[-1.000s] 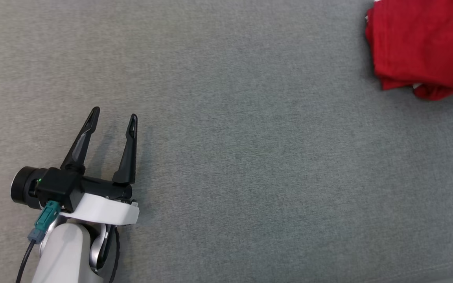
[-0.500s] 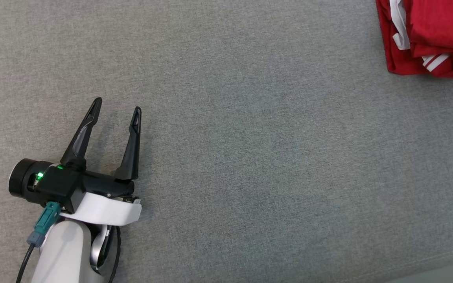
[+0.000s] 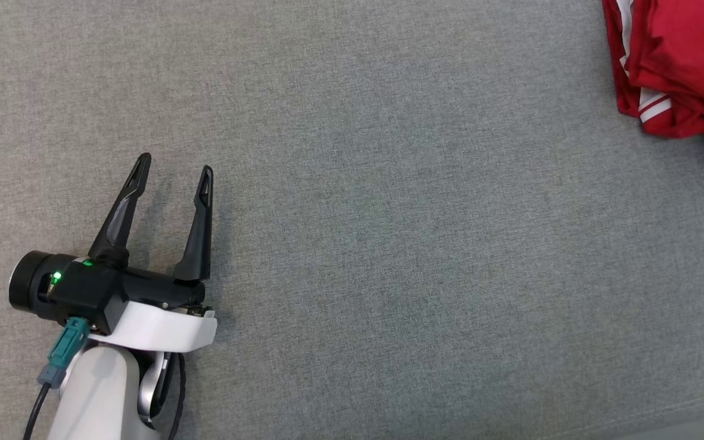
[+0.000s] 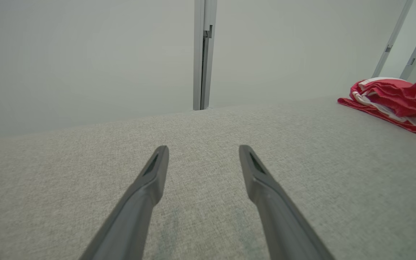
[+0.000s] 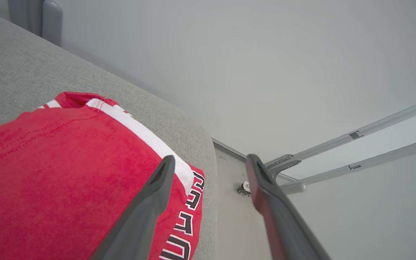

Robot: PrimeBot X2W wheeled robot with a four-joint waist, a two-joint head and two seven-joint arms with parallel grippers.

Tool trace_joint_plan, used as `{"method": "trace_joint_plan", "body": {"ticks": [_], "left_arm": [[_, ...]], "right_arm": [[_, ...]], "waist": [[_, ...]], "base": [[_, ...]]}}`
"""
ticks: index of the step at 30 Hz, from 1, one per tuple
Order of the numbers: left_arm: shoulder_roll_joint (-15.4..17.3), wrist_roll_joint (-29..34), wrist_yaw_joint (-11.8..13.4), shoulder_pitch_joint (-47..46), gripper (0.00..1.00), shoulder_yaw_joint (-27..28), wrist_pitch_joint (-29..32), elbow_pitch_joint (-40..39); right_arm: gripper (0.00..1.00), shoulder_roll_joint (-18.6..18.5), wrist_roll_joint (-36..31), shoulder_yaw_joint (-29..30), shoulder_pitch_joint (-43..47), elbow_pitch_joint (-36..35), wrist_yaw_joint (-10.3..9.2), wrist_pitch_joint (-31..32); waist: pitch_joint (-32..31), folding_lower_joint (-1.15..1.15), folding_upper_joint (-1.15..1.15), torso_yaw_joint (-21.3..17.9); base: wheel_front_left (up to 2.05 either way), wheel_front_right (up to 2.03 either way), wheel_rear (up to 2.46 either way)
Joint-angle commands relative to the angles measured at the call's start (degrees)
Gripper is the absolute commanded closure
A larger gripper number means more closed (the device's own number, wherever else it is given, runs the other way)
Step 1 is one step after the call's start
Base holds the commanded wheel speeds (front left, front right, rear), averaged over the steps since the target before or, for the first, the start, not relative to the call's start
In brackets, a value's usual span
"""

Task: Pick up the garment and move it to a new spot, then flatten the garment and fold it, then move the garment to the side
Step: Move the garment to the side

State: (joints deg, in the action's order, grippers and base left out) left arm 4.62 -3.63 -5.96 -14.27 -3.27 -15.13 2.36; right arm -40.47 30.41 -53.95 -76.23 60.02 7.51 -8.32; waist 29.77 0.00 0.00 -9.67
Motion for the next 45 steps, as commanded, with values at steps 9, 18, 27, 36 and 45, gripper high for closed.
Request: {"method": "trace_joint_plan", "body": {"ticks": [9, 18, 27, 36, 45], "left_arm": [[-0.4, -1.3, 0.9, 2.3, 0.00, 1.1, 0.0, 0.8], [-0.7, -3.0, 1.3, 7.2, 0.00, 4.6, 0.0, 1.8], [-0.9, -3.6, 1.2, 12.0, 0.00, 6.7, 0.0, 3.3], [-1.1, -4.1, 0.6, 15.5, 0.00, 7.5, 0.0, 4.7], [-1.2, -4.1, 0.5, 16.8, 0.00, 7.7, 0.0, 5.9]], "right_arm": [[0.00, 2.3, 2.2, 2.9, 1.0, -0.6, -0.02, -6.2], [0.00, 5.3, 0.2, 16.3, 10.9, -13.5, -0.01, -6.9], [0.00, 11.1, -7.7, 34.5, 31.3, -27.5, -0.01, -6.9], [0.00, 18.1, -12.2, 44.5, 51.3, -38.6, -0.01, -6.9], [0.00, 23.3, -13.3, 48.9, 64.3, -45.2, -0.01, -6.9]], "waist": [[-4.7, 0.00, 0.00, 1.2], [-13.8, 0.00, 0.00, 2.8], [-22.1, 0.00, 0.00, 5.8], [-26.8, 0.00, 0.00, 8.4], [-29.0, 0.00, 0.00, 9.8]], "base": [[0.00, 0.00, 0.00], [0.00, 0.00, 0.00], [0.00, 0.00, 0.00], [0.00, 0.00, 0.00], [0.00, 0.00, 0.00]]}}
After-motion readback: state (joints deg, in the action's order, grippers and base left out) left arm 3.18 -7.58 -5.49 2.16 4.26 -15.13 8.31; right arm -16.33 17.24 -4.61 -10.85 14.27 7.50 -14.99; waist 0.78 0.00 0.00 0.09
